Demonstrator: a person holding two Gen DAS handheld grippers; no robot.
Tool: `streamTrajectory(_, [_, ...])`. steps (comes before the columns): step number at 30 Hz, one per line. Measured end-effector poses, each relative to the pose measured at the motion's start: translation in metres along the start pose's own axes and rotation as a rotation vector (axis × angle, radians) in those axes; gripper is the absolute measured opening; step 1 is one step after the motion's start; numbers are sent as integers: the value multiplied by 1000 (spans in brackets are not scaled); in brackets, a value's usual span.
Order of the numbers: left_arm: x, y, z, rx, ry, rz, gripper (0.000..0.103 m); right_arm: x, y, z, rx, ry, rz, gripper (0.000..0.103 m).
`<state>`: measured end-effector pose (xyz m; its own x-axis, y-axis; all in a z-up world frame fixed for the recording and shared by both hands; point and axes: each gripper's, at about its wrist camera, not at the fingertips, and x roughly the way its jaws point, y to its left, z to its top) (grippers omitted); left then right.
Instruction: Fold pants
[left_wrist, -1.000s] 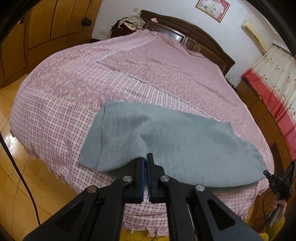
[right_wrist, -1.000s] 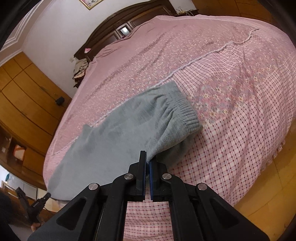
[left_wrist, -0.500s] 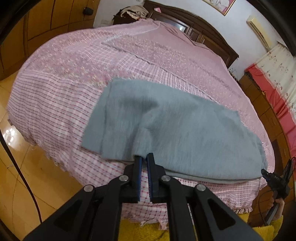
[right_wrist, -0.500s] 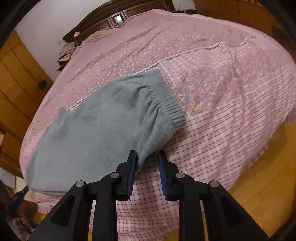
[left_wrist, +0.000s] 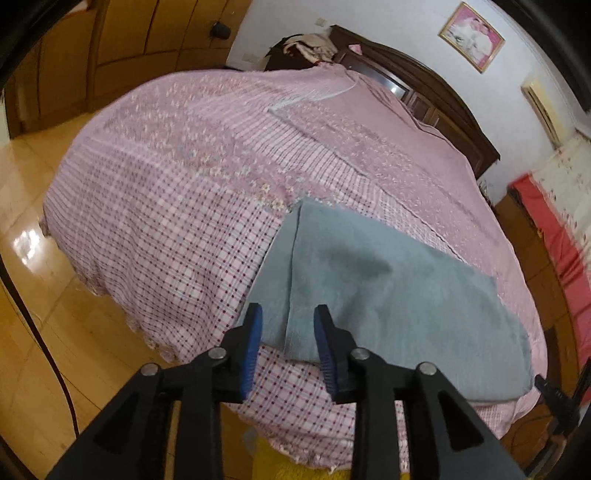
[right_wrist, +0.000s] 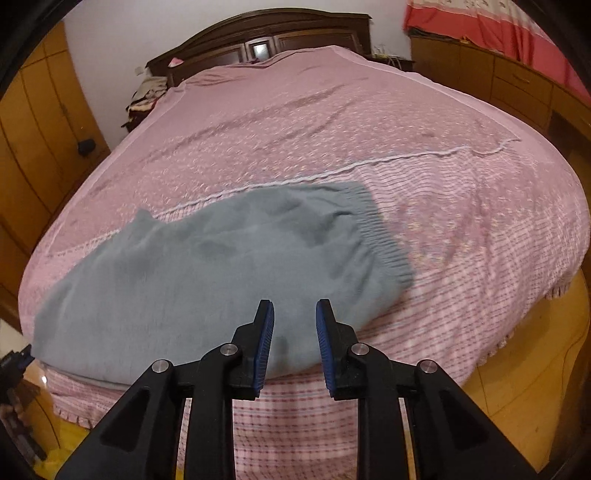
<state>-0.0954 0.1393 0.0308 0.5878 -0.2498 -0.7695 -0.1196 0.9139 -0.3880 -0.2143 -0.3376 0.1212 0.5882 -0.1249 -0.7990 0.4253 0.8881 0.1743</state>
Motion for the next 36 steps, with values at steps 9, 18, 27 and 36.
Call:
streamTrajectory(9, [25, -2, -7, -2, 52, -53, 33, 29, 22, -15, -30, 12, -37, 25])
streamTrajectory(18, [38, -4, -7, -18, 49, -51, 37, 33, 22, -18, -34, -1, -45, 26])
streamTrajectory(27, [30, -24, -13, 78, 12, -37, 7, 33, 21, -19, -31, -3, -34, 26])
streamTrajectory(36, [6, -14, 9, 153, -78, 95, 6, 33, 21, -19, -39, -4, -39, 26])
